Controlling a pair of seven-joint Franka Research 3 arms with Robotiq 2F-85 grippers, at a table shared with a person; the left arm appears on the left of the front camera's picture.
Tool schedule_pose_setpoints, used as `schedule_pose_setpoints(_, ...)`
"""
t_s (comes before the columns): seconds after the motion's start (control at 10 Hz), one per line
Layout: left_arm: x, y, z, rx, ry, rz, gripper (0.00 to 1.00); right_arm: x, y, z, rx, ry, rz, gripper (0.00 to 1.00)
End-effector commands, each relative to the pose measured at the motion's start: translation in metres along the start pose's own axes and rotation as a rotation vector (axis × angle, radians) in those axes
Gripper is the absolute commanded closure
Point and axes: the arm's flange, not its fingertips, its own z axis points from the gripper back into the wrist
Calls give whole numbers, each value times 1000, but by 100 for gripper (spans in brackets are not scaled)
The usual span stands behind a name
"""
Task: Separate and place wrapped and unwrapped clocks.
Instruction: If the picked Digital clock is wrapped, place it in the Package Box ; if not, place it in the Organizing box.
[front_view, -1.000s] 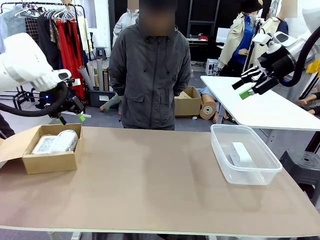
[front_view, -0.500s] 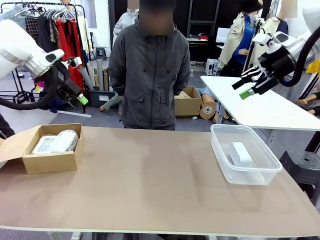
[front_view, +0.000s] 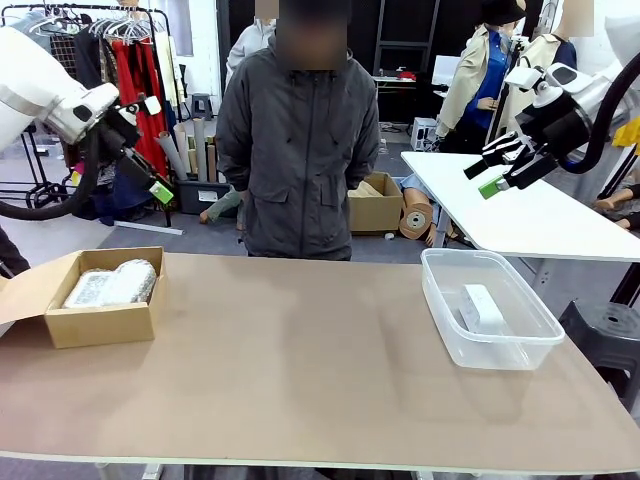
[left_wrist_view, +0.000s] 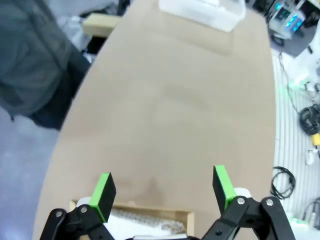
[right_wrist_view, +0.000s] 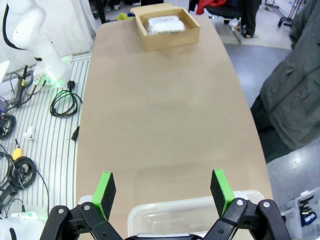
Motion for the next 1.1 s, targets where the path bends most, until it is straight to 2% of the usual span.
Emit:
schedule_pose_setpoints(0.0, -5, 18, 19, 160, -320, 277, 0, 0, 1, 1, 1, 9, 25, 0)
schedule_pose_setpoints(0.1, 0, 0, 0, 0, 0, 0, 0, 0, 1, 1, 1, 9, 25, 0)
schedule_pose_setpoints(0.2, 0, 0, 0, 0, 0, 0, 0, 0, 1, 1, 1, 9, 25, 0)
schedule_pose_setpoints(0.3, 0, 8, 12, 49, -118, 92, 0, 0, 1, 1, 1, 9, 25, 0)
schedule_pose_setpoints(0.5, -8, 6, 3, -16, -142, 17, 0, 0, 1, 1, 1, 9, 25, 0)
schedule_pose_setpoints(0.6, -10, 6, 4, -30, -155, 38, 0, 0, 1, 1, 1, 9, 25, 0)
schedule_pose_setpoints(0.7, -12, 4, 5, -47, -159, 11, 0, 0, 1, 1, 1, 9, 25, 0)
schedule_pose_setpoints(1.0, -6, -10, 7, -121, -161, -183, 0, 0, 1, 1, 1, 9, 25, 0)
